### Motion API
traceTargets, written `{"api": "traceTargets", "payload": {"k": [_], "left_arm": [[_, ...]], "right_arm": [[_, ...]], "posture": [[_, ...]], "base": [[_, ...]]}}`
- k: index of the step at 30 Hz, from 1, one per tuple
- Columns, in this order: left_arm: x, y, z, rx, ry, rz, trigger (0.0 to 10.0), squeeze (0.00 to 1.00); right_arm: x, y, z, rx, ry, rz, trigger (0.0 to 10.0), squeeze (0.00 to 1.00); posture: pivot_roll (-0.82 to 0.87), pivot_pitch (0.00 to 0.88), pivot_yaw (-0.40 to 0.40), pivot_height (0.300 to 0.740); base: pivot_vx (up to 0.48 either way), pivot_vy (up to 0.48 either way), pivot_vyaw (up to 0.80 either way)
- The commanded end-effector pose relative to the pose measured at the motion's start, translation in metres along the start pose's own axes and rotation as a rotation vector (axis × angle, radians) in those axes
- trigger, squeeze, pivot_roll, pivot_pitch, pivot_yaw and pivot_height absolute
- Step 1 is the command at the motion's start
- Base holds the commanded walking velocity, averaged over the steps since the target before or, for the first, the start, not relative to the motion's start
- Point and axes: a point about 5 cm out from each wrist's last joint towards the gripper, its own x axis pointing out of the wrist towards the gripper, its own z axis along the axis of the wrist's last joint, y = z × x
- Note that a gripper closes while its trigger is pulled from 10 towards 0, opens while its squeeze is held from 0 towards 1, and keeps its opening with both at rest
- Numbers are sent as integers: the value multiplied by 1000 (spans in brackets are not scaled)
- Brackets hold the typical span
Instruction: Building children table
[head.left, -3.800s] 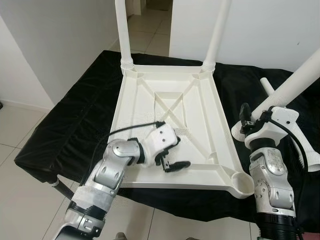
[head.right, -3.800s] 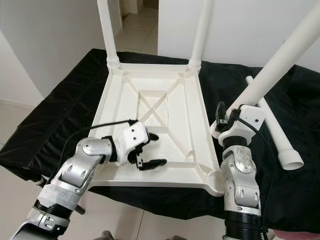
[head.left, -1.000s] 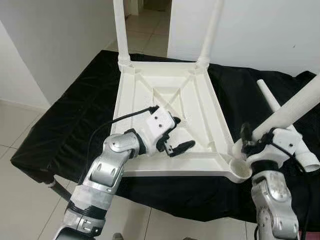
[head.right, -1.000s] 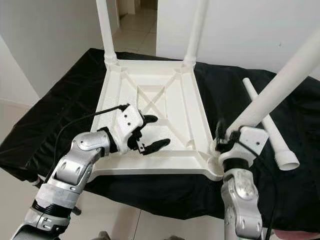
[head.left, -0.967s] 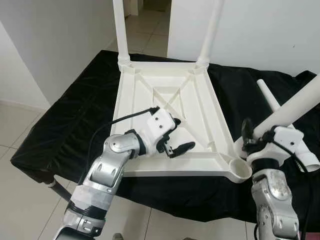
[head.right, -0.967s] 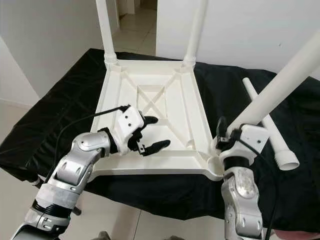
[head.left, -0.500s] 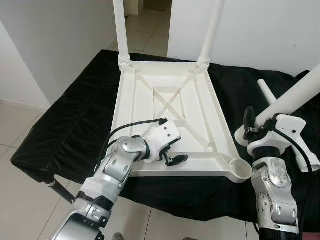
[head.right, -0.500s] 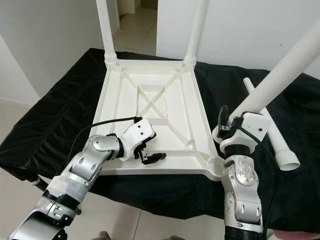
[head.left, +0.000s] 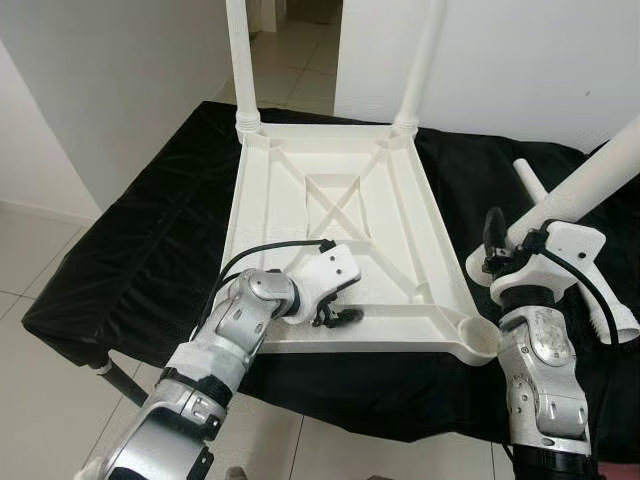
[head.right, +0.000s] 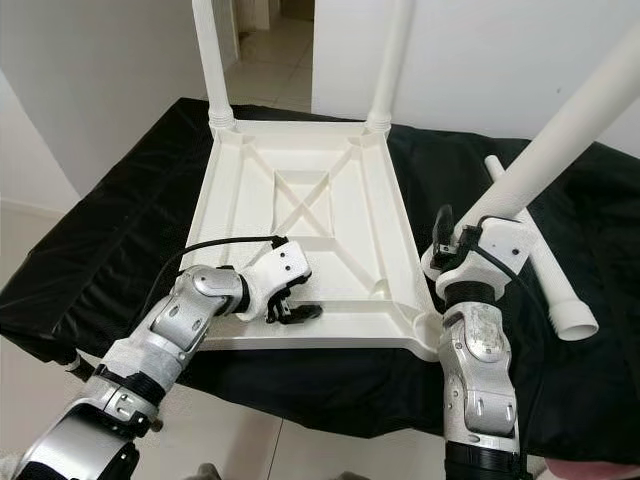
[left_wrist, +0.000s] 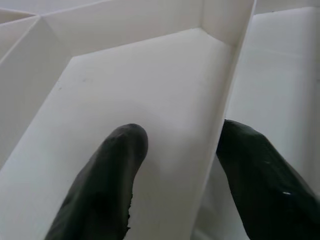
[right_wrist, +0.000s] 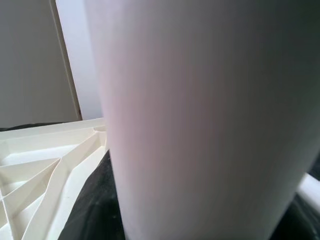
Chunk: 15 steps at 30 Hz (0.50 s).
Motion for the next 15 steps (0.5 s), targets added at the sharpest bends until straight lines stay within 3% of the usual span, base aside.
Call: {"api": "traceTargets", "payload": {"k": [1, 5, 15], "left_arm": [[-7, 18, -13, -40, 57, 226, 0, 0], [-13, 34, -17, -40, 91, 297, 0, 0], [-23, 53, -20, -38, 120, 375, 0, 0]], "right_arm": [[2, -1, 1, -5, -16, -12, 10000, 0], [4, -2, 2, -3, -23, -23, 10000, 0], [7, -2, 3, -4, -27, -33, 10000, 0]], "posture": [[-93, 0, -9, 740], [-94, 0, -5, 740], [-95, 0, -2, 740]], "base": [[0, 0, 0], [0, 0, 0], [0, 0, 0]]}}
